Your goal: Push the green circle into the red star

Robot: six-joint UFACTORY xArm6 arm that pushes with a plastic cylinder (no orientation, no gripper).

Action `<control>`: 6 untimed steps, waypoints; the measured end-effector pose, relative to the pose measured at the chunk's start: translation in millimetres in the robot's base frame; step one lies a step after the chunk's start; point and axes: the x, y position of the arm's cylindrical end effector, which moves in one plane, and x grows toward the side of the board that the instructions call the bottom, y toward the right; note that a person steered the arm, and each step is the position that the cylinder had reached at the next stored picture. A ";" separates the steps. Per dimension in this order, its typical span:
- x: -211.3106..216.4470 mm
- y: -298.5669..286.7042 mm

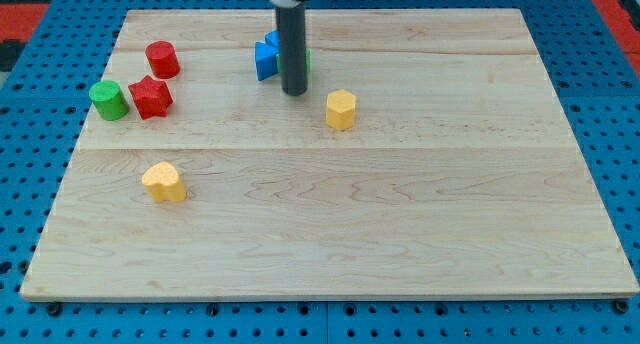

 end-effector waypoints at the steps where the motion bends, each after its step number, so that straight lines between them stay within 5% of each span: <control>1: 25.8 -47.6; 3: 44.7 -230.5; 4: 16.5 -252.7; 6: -33.1 -198.3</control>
